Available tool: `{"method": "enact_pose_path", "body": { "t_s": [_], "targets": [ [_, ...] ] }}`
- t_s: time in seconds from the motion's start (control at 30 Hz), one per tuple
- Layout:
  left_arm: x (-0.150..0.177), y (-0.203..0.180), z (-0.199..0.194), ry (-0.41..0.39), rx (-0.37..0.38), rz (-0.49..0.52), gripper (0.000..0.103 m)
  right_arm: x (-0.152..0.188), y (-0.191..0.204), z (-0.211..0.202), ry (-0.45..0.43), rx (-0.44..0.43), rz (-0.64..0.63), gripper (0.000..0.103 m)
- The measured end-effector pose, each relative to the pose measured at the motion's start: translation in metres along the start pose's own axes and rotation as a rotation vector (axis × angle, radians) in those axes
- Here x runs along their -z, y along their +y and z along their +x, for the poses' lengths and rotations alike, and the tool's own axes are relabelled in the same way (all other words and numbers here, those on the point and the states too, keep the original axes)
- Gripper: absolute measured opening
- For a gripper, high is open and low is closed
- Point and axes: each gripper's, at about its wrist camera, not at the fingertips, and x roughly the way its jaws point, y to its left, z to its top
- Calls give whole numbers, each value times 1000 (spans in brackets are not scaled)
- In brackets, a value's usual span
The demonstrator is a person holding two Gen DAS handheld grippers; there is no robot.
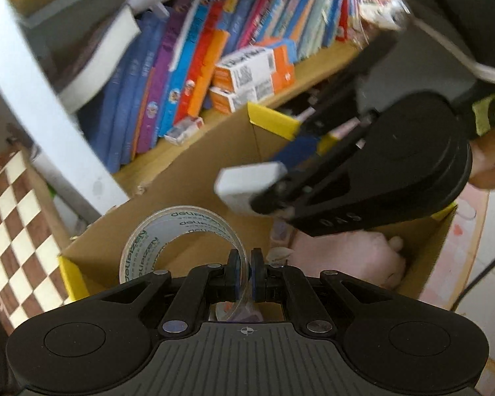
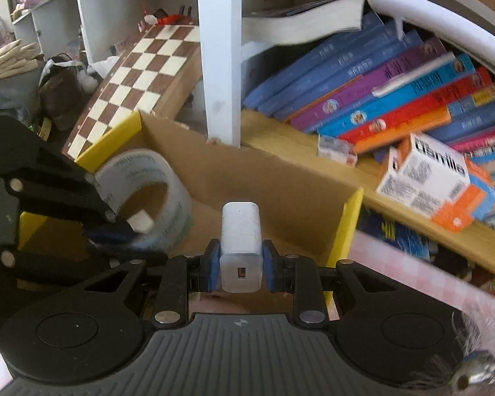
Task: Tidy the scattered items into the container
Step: 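Lower the tape roll into the box with the left tool while the right tool releases the charger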
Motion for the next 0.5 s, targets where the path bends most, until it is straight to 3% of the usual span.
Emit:
{"method": "enact_pose_path", "body": {
  "t_s": [0.17, 0.37, 0.5],
  "targets": [
    [-5, 7, 17, 48, 25, 48, 5, -13, 0, 14, 17, -3, -51, 24],
    [-5, 13, 29, 77, 46, 45, 5, -27, -3, 26, 12, -21, -50, 24],
    [-6, 19, 33, 89, 59, 29, 5, -27, 1, 41, 56, -28, -63, 24]
  ]
}}
